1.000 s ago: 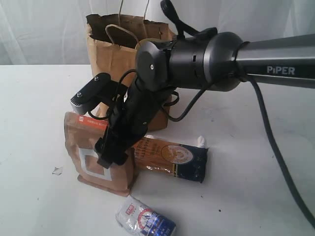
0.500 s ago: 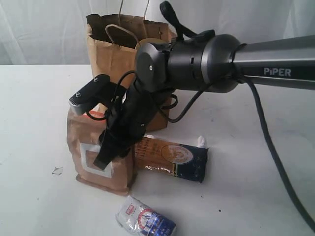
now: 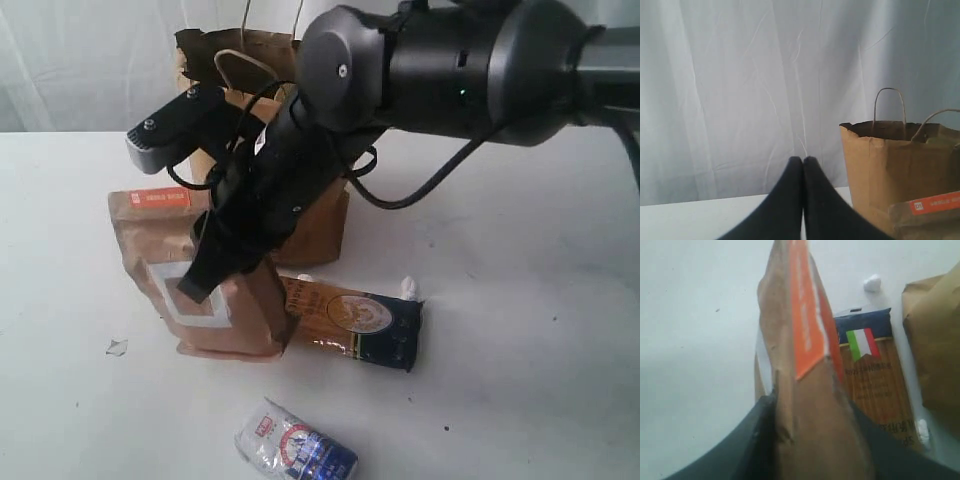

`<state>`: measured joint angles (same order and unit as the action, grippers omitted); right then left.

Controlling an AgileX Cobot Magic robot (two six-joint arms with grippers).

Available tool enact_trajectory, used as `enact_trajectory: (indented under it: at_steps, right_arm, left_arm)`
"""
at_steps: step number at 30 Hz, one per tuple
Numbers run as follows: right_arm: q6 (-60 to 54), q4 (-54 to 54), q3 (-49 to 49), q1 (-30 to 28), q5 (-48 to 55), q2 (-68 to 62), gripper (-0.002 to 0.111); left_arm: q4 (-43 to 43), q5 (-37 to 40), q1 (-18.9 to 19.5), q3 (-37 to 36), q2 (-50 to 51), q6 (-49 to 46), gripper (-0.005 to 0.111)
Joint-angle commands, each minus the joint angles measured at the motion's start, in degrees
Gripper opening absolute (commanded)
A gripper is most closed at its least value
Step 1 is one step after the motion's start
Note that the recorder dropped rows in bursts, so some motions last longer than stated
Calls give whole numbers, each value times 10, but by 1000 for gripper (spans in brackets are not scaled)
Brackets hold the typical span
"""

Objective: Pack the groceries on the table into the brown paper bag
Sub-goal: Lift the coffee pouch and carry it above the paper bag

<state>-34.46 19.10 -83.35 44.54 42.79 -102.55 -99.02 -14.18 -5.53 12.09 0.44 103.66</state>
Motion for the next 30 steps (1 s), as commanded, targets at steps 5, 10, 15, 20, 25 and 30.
enact_trajectory:
  at_steps: [5, 10, 15, 20, 25, 30]
  right_arm:
    - [2, 39, 0, 1, -36, 57, 0]
    - [-4, 131, 0, 1, -72, 89, 0]
    - [-67, 253, -14, 1, -103, 101, 0]
    - [-117, 358, -57, 1, -149, 101, 0]
    - [-158, 404, -115, 1, -240, 101, 0]
    - [-169, 402, -135, 1, -325, 101, 0]
  left_arm:
    - [-9, 2, -5, -4, -4, -11, 0]
    - [-9, 2, -5, -4, -4, -11, 0]
    - [-9, 2, -5, -4, -4, -11, 0]
    - [-9, 2, -5, -4, -4, -11, 0]
    - [-9, 2, -5, -4, -4, -11, 0]
    - [-9, 2, -5, -4, -4, -11, 0]
